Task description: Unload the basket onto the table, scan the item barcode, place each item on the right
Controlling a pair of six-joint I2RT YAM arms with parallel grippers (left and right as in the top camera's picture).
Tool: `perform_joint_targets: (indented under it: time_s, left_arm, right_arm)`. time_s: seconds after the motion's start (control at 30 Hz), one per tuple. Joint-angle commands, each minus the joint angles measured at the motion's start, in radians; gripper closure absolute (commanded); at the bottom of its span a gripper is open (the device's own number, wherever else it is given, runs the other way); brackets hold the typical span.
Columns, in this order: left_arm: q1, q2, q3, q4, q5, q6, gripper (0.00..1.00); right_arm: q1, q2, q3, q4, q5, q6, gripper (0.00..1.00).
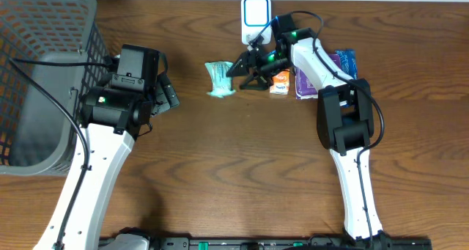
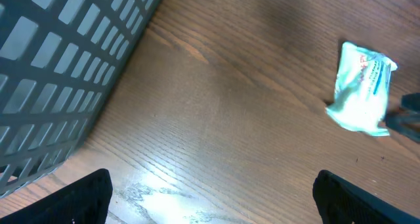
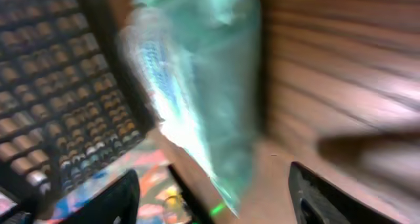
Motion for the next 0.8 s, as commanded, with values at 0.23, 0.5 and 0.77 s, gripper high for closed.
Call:
perform_joint_targets:
  time_s: [0.23, 0.5, 0.77]
  left_arm:
    - [0.003, 0.002, 0.002, -0.003, 0.005, -0.008, 0.02]
    - [0.003, 0.002, 0.002, -0.003, 0.005, -0.008, 0.02]
    - [0.003, 0.002, 0.002, -0.003, 0.006, -0.008, 0.02]
  right_arm:
    - [0.028, -0.217, 0.014, -0.076, 0.559, -0.043, 0.30]
    - [0.198, -0.327, 0.014, 0.050, 0.861, -0.038, 0.37]
    - [0.300, -0.243, 0.014, 0.093, 0.925, 0.082, 0.55]
